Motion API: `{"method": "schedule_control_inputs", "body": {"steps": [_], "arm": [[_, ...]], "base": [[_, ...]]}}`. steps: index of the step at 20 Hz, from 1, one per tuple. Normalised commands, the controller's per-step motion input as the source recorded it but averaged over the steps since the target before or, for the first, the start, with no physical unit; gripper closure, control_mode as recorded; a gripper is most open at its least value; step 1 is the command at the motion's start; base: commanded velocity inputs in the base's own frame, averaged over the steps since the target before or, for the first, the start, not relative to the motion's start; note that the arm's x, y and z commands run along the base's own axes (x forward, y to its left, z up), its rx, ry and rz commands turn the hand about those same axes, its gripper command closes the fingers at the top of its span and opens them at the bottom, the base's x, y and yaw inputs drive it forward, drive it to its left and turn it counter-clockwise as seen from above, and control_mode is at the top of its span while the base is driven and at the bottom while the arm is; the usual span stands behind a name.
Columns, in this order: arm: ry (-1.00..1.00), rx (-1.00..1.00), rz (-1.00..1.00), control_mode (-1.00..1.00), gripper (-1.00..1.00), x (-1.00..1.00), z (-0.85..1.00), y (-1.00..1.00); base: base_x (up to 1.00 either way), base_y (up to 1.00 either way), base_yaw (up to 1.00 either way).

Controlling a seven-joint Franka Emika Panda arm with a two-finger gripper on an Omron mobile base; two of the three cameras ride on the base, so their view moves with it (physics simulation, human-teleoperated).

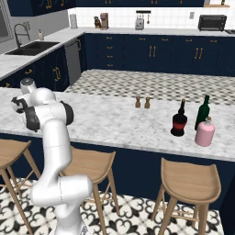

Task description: Move the plastic bottles in the middle to the plastics group, and the glass bottles in the middle to the glass group.

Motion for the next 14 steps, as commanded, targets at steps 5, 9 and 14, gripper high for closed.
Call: {"method": "schedule_control_inputs", "body": {"steps": [5,9,14], "arm": [[0.0,0.0,0.0,-1.0,-1.0,0.0,0.0,0.0],[0.0,0.0,0.0,-1.0,-1.0,0.0,0.0,0.0],[0.0,0.0,0.0,-1.0,-1.0,0.0,0.0,0.0]], "base": [[0.0,0.0,0.0],[0.0,0.0,0.0],[0.0,0.0,0.0]]}}
